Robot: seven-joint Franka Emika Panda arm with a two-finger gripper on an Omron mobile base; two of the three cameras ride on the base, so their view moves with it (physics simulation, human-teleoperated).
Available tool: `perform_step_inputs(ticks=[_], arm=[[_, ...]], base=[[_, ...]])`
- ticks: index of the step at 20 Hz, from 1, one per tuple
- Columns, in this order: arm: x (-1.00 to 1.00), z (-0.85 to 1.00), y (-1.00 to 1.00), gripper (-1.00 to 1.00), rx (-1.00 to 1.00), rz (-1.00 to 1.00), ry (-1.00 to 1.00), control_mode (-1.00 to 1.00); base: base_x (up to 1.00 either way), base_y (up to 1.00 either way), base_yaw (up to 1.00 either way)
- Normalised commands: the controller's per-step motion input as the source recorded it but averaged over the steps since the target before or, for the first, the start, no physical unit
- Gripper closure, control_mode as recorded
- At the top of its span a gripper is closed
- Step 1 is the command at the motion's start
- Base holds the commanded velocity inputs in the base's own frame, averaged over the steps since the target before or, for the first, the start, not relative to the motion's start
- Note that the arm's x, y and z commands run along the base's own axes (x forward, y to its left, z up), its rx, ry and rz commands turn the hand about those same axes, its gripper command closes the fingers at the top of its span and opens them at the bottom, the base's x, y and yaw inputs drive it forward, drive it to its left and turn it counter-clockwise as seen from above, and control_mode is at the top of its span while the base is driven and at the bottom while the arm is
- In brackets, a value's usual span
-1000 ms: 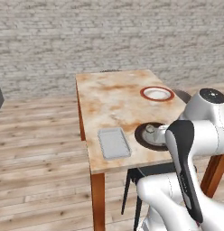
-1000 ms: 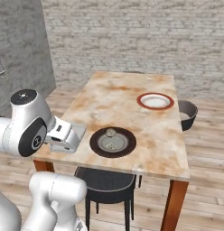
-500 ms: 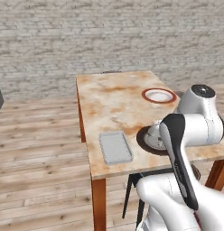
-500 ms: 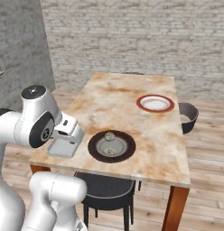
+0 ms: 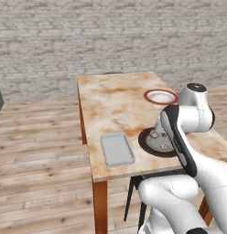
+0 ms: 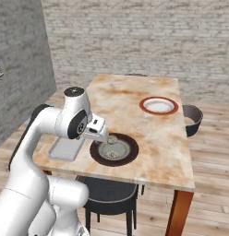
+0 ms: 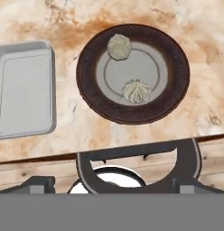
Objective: Place two dumplings into each of the tupperware containers and then place the containers in the fridge.
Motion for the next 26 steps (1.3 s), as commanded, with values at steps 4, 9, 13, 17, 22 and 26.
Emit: perform_step_inputs(ticks=[4, 9, 13, 17, 22, 26], arm=[[0.44, -0.54, -0.51, -1.0, 0.02, 0.03, 0.02, -1.0], [0.34, -0.5, -0.55, -1.0, 0.02, 0.05, 0.01, -1.0], [0.39, -0.43, -0.41, -1.0, 0.01, 0.02, 0.05, -1.0], [0.4, -0.47, -0.3, -1.0, 0.0, 0.01, 0.03, -1.0], [0.38, -0.31, 0.01, -1.0, 0.0, 0.0, 0.08, -1.0], [0.34, -0.12, 0.41, -1.0, -0.01, 0.07, 0.18, -1.0]], base=[[0.0, 0.0, 0.0], [0.0, 0.0, 0.0], [0.0, 0.0, 0.0], [0.0, 0.0, 0.0], [0.0, 0.0, 0.0], [0.0, 0.0, 0.0]])
